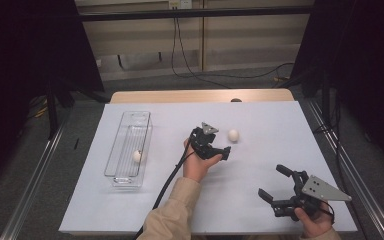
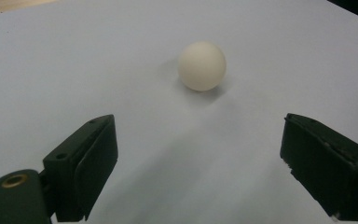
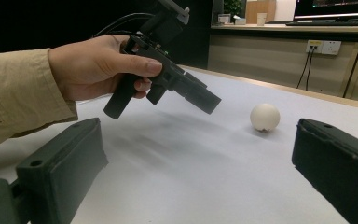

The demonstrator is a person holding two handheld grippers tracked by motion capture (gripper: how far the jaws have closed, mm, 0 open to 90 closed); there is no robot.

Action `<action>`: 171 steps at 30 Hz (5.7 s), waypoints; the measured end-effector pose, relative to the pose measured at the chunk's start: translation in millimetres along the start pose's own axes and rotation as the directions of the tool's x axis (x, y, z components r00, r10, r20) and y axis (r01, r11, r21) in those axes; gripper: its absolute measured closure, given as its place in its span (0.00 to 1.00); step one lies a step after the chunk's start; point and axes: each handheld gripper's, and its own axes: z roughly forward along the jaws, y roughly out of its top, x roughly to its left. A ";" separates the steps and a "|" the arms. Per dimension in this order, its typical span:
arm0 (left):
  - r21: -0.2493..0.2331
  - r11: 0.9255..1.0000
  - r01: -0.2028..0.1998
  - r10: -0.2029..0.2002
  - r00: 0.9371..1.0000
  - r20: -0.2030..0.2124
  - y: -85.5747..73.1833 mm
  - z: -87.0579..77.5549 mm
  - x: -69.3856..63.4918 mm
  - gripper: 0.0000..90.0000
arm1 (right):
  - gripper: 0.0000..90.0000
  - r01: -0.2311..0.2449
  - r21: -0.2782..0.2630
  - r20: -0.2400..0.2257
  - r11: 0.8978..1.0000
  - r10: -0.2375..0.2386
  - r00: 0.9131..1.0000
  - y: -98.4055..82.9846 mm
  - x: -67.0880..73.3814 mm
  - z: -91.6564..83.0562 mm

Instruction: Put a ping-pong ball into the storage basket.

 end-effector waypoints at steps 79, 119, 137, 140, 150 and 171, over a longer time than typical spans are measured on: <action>0.002 1.000 0.014 -0.014 1.000 -0.002 9.3 18.9 -2.5 0.12 | 0.02 0.002 0.001 -0.003 1.000 -0.002 1.000 0.0 -0.1 -0.3; 0.002 1.000 0.003 -0.003 1.000 -0.009 16.4 30.0 -7.8 0.12 | 0.02 0.003 0.000 0.000 1.000 -0.003 1.000 0.2 -1.2 -0.8; 0.002 1.000 0.001 0.000 1.000 -0.013 16.9 35.1 -8.0 0.12 | 0.02 0.001 0.000 0.004 1.000 -0.001 1.000 0.3 -1.4 -1.2; 0.002 1.000 0.005 -0.005 1.000 -0.016 16.9 36.4 -7.3 0.12 | 0.02 0.002 0.001 0.003 1.000 -0.002 1.000 0.3 -1.7 -1.3; 0.004 1.000 0.017 -0.017 1.000 -0.016 16.5 40.8 -7.9 0.12 | 0.02 0.004 0.001 0.002 1.000 -0.004 1.000 0.2 -1.7 -1.1; 0.001 1.000 0.017 -0.017 1.000 -0.023 19.1 46.4 -7.6 0.12 | 0.02 0.001 -0.002 0.002 1.000 -0.001 1.000 0.4 -1.9 -1.6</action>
